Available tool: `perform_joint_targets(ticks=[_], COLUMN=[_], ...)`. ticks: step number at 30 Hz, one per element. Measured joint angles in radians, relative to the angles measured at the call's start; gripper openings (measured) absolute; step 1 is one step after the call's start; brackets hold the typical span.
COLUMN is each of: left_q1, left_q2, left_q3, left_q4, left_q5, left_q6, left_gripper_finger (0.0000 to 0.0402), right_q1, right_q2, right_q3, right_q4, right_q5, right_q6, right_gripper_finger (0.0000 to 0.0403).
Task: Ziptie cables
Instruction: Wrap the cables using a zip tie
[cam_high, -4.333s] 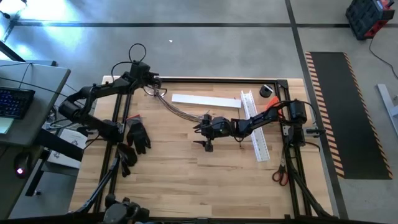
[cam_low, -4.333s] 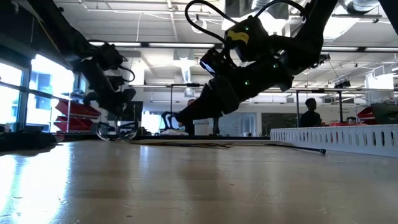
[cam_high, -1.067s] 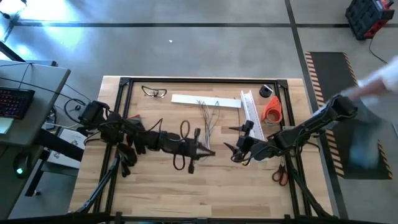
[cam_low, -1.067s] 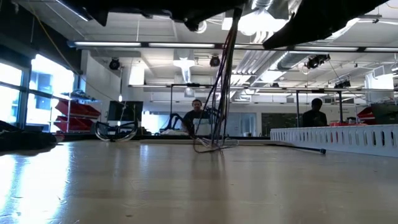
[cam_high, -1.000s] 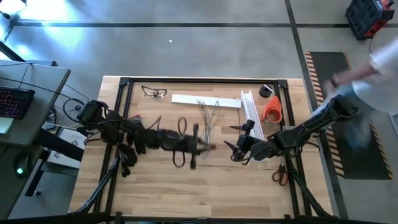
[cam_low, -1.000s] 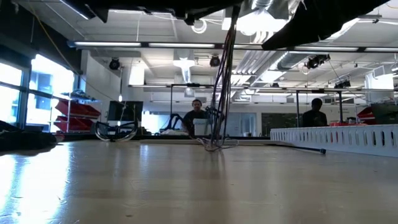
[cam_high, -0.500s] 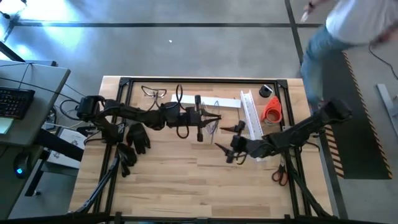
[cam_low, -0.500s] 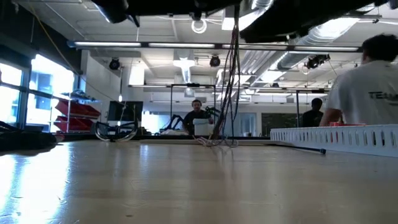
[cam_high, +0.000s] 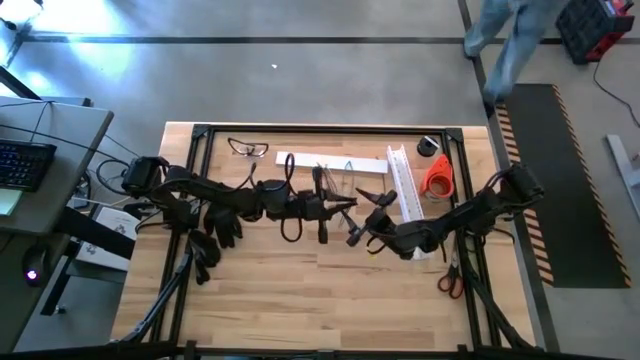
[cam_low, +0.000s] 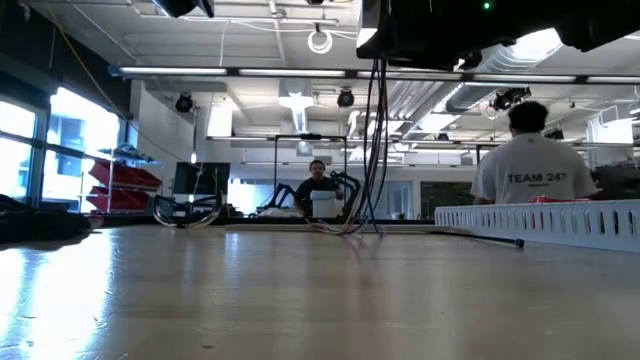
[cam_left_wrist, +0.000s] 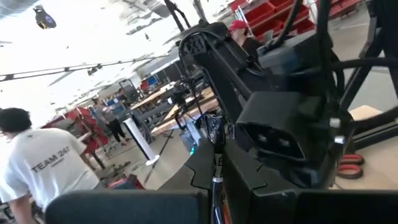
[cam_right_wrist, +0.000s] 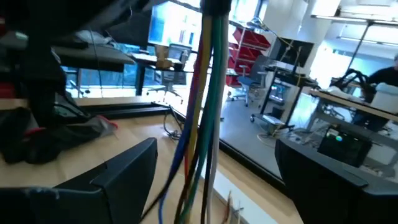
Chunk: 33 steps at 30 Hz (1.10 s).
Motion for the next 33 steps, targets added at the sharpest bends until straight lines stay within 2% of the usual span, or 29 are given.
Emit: perform_joint_targets(ticks=[5,9,15,19,23,26,29,33], left_q1=[-0.017,-0.042,-0.100,-0.140,-0.168,-0.178,-0.189,-0.212], left_q2=[0.000,0.000,-0.044,-0.117,-0.186,-0.237,-0.297,-0.370], left_q3=[0.000,0.000,0.000,0.000,-0.008,-0.065,-0.158,-0.317], left_q4=[0.004,0.021,0.044,-0.013,-0.115,-0.122,-0.077,0.094], left_q5=[-0.036,-0.035,-0.041,-0.044,-0.040,-0.037,-0.064,-0.117], left_q6=[0.009,0.005,0.001,-0.021,-0.106,-0.166,-0.222,-0.269], left_gripper_finger=[0.0000,0.0000,0.0000,0.0000,0.0000,0.0000,0.0000,0.0000], right_q1=[-0.004,-0.060,-0.146,-0.181,-0.207,-0.216,-0.216,-0.210], right_q2=[-0.001,0.008,0.019,0.019,0.019,0.019,0.019,0.019], right_q3=[0.008,0.009,0.009,0.008,0.009,0.009,0.008,0.007], right_q4=[-0.008,-0.058,-0.205,-0.254,-0.309,-0.347,-0.398,-0.454], right_q5=[-0.022,-0.090,-0.094,-0.095,-0.096,-0.079,-0.018,0.067], right_q6=[0.001,0.067,0.162,0.167,0.167,0.168,0.168,0.166], right_gripper_finger=[0.0309,0.0309,0.0309,0.0309,0.0309,0.0309,0.0309,0.0309])
